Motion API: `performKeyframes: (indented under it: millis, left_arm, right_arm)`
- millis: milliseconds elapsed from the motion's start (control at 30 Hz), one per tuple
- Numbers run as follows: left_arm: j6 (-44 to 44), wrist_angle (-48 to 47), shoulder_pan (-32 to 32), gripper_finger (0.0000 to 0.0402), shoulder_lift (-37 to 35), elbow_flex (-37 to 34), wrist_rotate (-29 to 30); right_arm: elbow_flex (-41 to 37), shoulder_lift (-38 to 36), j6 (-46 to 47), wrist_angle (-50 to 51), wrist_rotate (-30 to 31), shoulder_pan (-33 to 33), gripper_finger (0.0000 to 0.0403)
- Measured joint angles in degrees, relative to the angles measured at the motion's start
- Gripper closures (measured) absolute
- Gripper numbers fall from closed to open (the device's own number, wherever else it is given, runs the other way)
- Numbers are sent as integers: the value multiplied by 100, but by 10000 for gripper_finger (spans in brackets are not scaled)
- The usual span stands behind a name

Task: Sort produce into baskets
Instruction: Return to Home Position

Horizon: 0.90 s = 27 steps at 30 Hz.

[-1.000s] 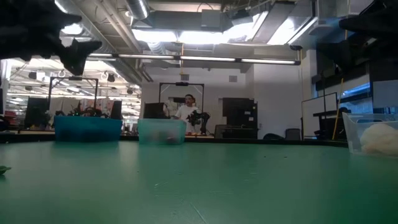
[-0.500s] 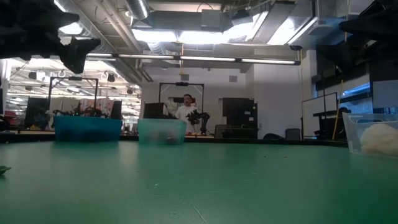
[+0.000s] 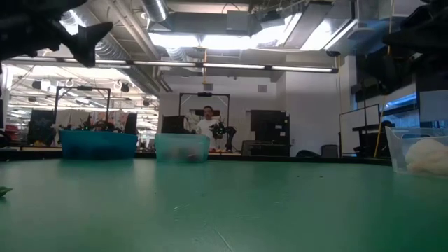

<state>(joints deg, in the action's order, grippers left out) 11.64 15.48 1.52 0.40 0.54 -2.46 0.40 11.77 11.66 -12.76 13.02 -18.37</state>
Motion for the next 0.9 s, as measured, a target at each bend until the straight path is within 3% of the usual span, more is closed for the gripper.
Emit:
performKeyframes:
  millis: [233,400,600,900]
  left_arm:
    - [-79,-484,0,126,0,0,277]
    - [959,-648,0,126,0,-2,409]
    - [1511,-849,0,126,2,-2,409]
    - [1034,-1359,-11,126,2,-4,420]
  right_arm:
    - [0,-2,-57,102,2,0,123]
    - [0,-2,-91,197,4,0,123]
    - [0,-1,52,408,-19,0,123]
    - [0,-2,50,395,-55,0,123]
